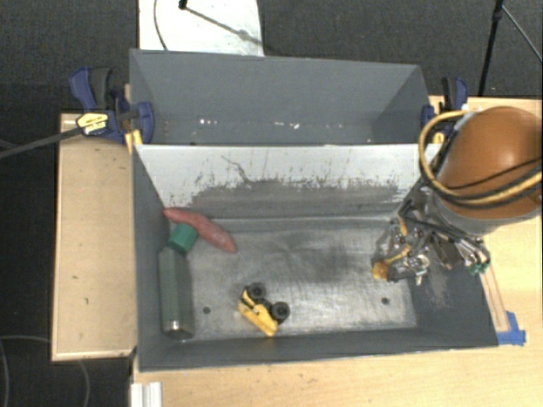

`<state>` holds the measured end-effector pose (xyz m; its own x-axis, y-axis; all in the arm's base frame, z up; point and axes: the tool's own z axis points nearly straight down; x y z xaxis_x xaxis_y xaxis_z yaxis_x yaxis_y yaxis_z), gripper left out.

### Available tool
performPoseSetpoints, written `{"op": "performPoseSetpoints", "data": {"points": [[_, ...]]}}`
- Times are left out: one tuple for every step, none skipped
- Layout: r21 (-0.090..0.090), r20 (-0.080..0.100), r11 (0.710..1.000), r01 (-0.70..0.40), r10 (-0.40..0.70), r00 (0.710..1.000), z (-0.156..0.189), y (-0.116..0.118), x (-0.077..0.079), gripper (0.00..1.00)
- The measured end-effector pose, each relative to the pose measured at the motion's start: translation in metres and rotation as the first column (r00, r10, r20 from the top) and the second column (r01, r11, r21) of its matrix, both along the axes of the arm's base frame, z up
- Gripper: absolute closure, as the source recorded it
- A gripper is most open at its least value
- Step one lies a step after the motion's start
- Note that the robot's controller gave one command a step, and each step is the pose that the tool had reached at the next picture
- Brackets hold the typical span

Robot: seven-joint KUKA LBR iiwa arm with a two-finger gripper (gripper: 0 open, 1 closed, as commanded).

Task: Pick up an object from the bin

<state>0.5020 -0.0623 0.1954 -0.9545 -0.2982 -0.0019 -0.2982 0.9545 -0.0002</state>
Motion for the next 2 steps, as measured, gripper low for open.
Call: {"op": "performPoseSetpoints", "data": {"points": [[0.0,0.0,1.0,0.001,-0.001,1.0,0.0,0.0,0.0,1.0],[0.001,-0.004,0.997,-0.082,0.082,0.997,0.032,0.01,0.015,1.0]]}}
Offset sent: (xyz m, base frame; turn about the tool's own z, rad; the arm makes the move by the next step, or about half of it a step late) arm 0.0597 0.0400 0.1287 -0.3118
